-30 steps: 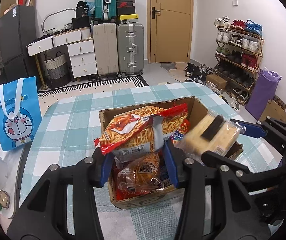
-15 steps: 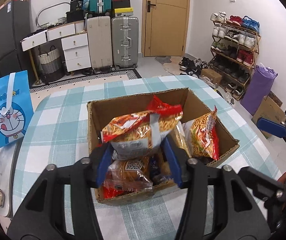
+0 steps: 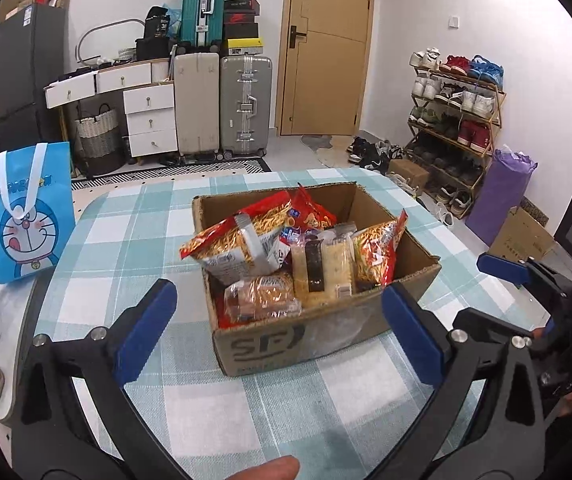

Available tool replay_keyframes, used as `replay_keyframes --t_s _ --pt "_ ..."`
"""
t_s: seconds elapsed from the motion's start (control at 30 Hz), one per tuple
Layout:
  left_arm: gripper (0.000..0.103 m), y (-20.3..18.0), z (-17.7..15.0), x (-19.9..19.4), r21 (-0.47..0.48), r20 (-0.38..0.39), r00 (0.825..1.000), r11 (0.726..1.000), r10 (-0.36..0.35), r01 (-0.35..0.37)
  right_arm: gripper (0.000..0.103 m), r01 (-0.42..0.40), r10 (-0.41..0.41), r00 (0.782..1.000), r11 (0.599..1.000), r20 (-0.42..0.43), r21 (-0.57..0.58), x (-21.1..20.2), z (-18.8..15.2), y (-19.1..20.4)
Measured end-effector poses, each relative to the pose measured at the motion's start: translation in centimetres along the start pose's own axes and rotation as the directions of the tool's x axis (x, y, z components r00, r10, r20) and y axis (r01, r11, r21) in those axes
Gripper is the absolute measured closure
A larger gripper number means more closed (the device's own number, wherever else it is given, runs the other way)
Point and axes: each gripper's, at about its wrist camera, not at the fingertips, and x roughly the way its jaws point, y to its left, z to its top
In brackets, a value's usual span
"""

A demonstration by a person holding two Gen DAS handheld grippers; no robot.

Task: Organize snacks

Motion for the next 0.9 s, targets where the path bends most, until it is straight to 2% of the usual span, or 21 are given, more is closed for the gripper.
replay_keyframes --t_s 0.23,0.5,0.9 --pt "0.001 1.1 -2.9 -2.4 -0.019 0.04 0.999 0.999 0.026 -0.026 0.001 -0.031 0.032 0.996 0.999 0.079 -0.007 -1.0 -0.5 1.1" --pt "0.001 3.1 -6.0 -3.8 -0.038 0.085 0.994 0.997 0.07 -0.066 0.001 -0.049 0.051 0.991 0.999 0.121 -0.02 -1.4 -2.0 1.9" --pt "0.001 1.9 -8.1 -4.2 -0.011 0.135 0.988 0.997 0.071 -0.07 0.001 -0.032 0.038 0.983 0.999 0.182 -0.034 -2.0 -3.1 1.9"
